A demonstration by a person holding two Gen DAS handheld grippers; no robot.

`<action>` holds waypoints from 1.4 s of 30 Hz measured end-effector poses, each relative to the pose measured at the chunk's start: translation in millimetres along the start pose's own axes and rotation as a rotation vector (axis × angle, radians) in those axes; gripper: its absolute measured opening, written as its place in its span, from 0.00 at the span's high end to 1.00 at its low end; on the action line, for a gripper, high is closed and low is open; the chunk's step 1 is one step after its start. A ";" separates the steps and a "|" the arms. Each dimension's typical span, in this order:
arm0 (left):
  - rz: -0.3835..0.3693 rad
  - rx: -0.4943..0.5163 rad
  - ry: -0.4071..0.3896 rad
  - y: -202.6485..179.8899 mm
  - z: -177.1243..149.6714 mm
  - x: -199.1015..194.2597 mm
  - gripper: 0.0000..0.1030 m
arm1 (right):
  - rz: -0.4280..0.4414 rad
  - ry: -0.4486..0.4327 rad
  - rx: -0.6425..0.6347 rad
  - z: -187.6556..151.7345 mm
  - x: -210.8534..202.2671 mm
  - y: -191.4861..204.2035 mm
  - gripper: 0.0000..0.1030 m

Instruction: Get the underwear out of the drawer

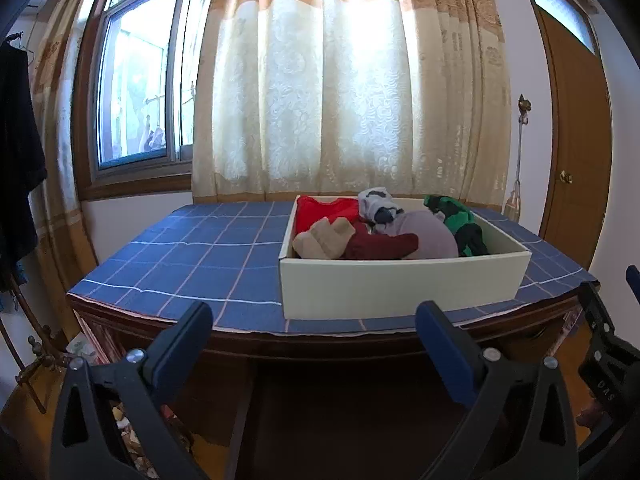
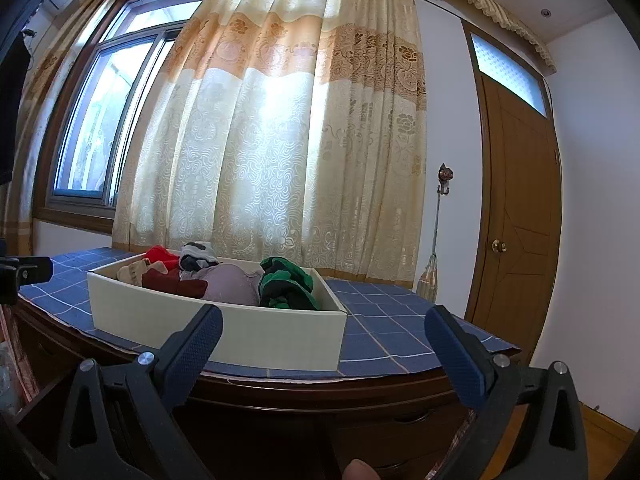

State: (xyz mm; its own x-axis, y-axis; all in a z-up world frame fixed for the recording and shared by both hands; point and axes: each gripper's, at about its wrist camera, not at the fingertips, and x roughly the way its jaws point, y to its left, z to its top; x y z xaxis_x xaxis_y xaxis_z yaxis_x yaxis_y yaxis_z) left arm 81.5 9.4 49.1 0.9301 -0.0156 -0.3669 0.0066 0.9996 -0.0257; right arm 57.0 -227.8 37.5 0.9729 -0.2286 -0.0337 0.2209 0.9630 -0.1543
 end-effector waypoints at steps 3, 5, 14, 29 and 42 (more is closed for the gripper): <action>0.000 0.004 0.003 -0.8 -1.0 0.5 0.00 | 0.001 -0.003 0.002 0.3 -0.8 0.0 0.01; -0.001 0.006 0.002 -1.7 -1.2 0.4 0.00 | 0.001 -0.006 0.002 0.8 -1.1 0.0 0.01; -0.005 0.009 0.005 -3.4 -2.0 -0.6 0.00 | 0.002 -0.008 0.002 1.2 -1.3 0.1 0.01; -0.012 0.027 0.041 -11.3 -0.4 2.8 0.00 | 0.006 -0.017 -0.007 3.4 -2.5 1.5 0.01; 0.007 -0.007 0.064 -3.3 1.4 8.7 0.00 | 0.016 -0.023 -0.018 5.4 -0.2 7.0 0.01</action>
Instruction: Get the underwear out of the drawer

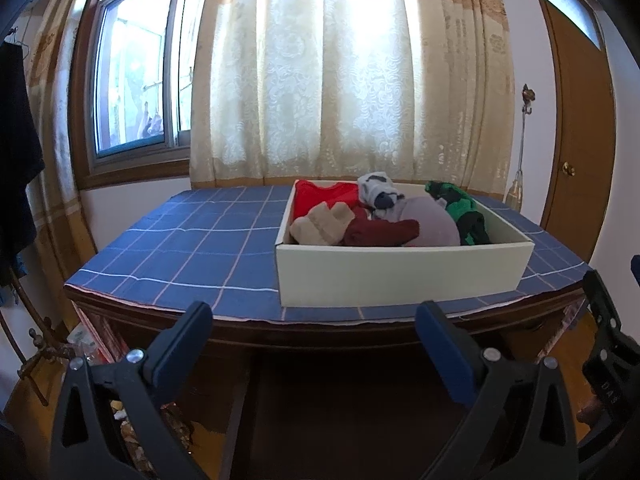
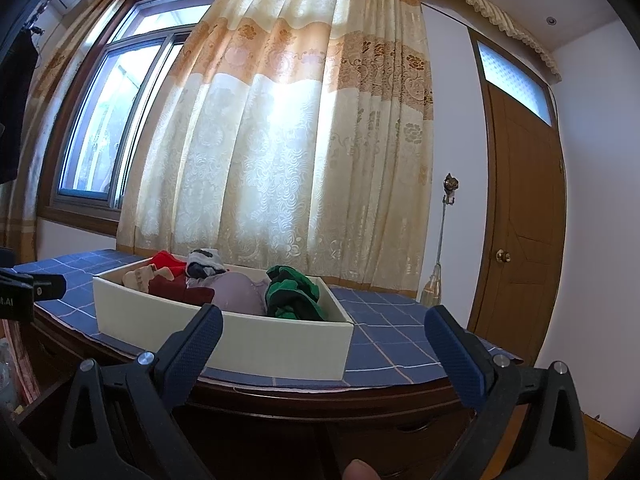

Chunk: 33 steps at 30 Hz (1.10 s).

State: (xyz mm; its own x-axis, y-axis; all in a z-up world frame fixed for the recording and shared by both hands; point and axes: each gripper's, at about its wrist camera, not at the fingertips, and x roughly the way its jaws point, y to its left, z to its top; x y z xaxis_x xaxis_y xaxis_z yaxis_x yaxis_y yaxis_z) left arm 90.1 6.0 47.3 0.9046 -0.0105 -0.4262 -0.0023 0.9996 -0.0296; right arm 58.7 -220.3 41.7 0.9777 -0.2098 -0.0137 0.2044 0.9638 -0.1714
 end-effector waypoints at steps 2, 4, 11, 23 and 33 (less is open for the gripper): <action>-0.005 -0.003 0.004 1.1 -0.4 1.0 0.00 | 0.001 -0.001 0.000 0.5 0.3 0.2 0.01; -0.006 -0.003 0.006 1.6 -0.3 1.7 0.00 | 0.003 -0.003 -0.002 0.9 0.8 0.5 0.01; -0.009 0.004 0.005 1.1 0.0 2.2 0.00 | 0.004 -0.015 -0.003 4.6 -0.1 2.1 0.01; -0.007 0.020 0.005 -4.1 -1.6 1.9 0.00 | -0.009 -0.020 0.005 8.8 4.9 -0.7 0.01; -0.001 0.034 -0.004 -5.9 -3.7 2.1 0.00 | -0.007 -0.019 0.004 7.3 3.3 0.6 0.01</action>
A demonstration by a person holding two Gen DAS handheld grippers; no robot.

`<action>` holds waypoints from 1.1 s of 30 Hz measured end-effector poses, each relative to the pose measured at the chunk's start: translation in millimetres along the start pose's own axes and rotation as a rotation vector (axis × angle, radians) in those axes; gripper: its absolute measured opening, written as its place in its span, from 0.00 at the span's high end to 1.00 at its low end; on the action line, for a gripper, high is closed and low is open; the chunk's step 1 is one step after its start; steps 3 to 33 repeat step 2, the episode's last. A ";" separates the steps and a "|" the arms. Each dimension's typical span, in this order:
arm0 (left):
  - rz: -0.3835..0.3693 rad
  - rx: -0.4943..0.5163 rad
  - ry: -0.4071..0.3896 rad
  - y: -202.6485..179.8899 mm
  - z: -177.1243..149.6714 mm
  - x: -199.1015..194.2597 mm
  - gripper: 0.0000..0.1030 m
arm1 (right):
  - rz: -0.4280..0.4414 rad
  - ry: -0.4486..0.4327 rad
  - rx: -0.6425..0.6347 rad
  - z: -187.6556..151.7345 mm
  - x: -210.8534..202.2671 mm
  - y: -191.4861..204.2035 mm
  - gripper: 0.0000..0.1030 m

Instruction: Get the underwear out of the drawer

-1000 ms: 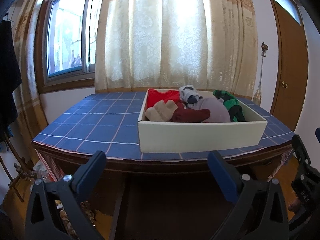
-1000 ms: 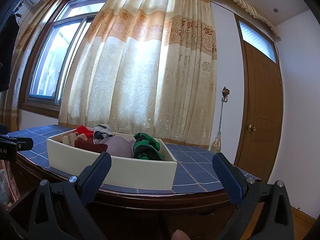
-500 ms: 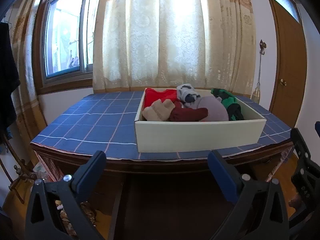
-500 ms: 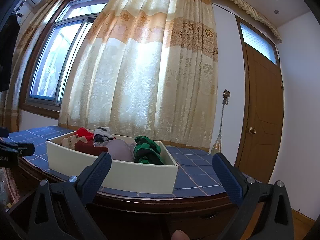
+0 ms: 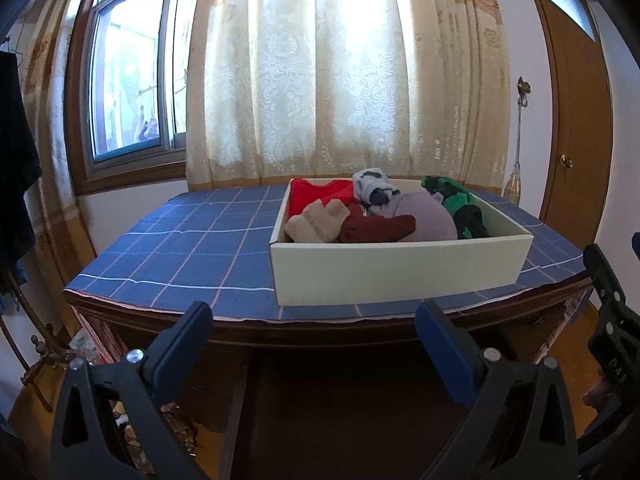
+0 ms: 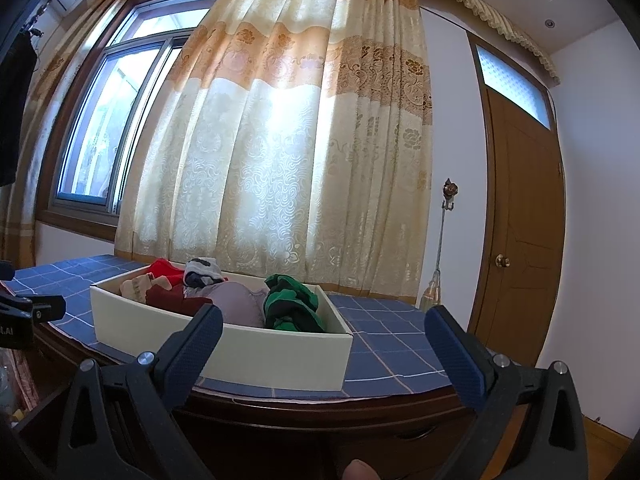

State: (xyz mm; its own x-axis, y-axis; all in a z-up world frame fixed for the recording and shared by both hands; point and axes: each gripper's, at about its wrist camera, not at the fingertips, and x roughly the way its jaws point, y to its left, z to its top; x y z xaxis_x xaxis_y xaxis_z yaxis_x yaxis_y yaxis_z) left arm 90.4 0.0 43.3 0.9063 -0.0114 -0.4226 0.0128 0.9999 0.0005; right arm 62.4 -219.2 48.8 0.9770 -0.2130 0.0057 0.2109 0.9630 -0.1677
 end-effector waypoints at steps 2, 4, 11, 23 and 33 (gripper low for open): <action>-0.001 0.002 0.002 -0.2 -0.1 0.4 0.00 | -0.001 -0.001 -0.001 0.1 -0.1 0.2 0.01; -0.001 0.002 0.002 -0.2 -0.1 0.4 0.00 | -0.001 -0.001 -0.001 0.1 -0.1 0.2 0.01; -0.001 0.002 0.002 -0.2 -0.1 0.4 0.00 | -0.001 -0.001 -0.001 0.1 -0.1 0.2 0.01; -0.001 0.002 0.002 -0.2 -0.1 0.4 0.00 | -0.001 -0.001 -0.001 0.1 -0.1 0.2 0.01; -0.001 0.002 0.002 -0.2 -0.1 0.4 0.00 | -0.001 -0.001 -0.001 0.1 -0.1 0.2 0.01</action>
